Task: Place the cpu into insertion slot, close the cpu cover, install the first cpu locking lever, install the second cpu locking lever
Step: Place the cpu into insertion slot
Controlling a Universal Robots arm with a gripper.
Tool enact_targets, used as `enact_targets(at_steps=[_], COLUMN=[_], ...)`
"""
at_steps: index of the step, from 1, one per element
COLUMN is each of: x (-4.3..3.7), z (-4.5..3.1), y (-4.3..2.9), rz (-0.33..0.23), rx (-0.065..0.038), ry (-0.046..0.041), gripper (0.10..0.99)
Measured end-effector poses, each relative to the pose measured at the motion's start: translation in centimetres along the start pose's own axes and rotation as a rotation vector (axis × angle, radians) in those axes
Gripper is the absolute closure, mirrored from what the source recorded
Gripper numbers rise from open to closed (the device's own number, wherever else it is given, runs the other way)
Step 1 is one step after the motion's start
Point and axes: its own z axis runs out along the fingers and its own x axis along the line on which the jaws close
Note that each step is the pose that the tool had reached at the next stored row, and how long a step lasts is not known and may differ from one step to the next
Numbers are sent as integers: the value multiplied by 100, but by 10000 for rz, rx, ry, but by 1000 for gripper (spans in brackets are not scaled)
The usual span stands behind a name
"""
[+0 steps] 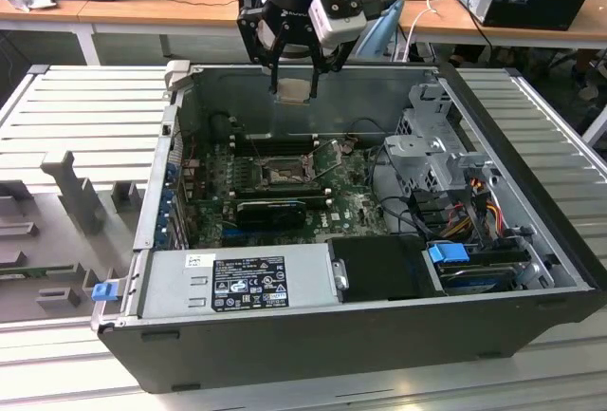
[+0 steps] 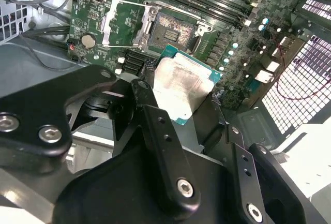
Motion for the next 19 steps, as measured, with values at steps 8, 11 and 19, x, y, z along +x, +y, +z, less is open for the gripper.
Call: enact_targets(at_steps=[8,11,19], x=[0,0,0], z=[0,0,0], y=[0,0,0], rz=[317,441,717], rx=[-6,-9,-14], ry=[-28,-40,-64], gripper=[545,545,545])
